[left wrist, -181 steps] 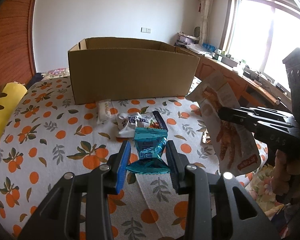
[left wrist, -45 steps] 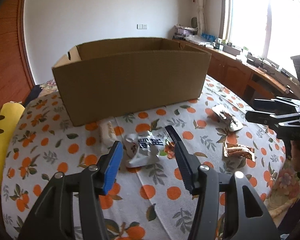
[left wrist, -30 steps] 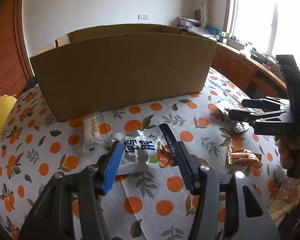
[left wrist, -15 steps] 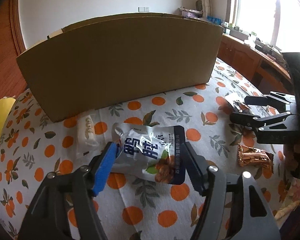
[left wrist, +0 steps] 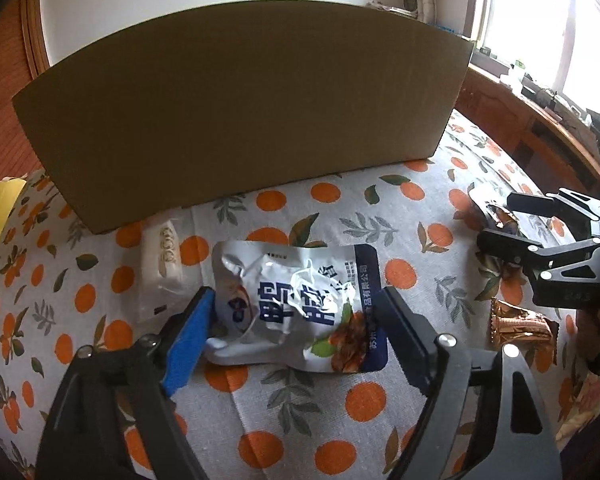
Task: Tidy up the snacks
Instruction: 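Grasp the white blue-lettered packet with the left gripper while the right gripper grasps the orange-white pouch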
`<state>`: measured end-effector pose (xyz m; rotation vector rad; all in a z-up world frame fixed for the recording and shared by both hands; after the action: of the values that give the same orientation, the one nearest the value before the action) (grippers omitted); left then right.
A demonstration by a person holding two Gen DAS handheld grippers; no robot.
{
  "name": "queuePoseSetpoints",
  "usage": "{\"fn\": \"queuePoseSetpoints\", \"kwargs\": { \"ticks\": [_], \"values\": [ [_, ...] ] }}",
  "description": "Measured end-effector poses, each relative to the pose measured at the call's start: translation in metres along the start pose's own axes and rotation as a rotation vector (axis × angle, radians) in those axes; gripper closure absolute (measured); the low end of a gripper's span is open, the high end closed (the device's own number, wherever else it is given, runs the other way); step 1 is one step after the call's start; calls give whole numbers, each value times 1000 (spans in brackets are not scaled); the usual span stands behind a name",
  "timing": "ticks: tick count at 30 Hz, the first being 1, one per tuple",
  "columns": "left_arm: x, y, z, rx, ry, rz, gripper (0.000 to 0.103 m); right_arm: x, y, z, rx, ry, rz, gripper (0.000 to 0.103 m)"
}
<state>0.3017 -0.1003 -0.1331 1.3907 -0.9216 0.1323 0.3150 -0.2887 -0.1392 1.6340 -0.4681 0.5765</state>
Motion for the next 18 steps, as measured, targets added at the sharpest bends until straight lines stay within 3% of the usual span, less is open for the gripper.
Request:
{"fn": "queuePoseSetpoints", "kwargs": {
  "ticks": [12, 18],
  "values": [
    [6, -9, 9, 17, -32, -20, 13, 0, 0, 0, -1, 0, 0, 20],
    [6, -8, 10, 5, -29, -7, 19, 0, 0, 0, -3, 1, 1, 20]
  ]
}}
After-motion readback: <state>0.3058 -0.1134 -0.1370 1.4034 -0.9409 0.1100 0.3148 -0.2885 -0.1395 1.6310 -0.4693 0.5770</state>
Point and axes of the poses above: each gripper's, at about its wrist camera, not at the fingertips, and y roughly against the way its jaws point, z to its right, x to its top, the point moved 4 cm from there along -y, roughly the way its jaws point, and after that the axes turned 12 degrees about -y, right-handed, at the moved point
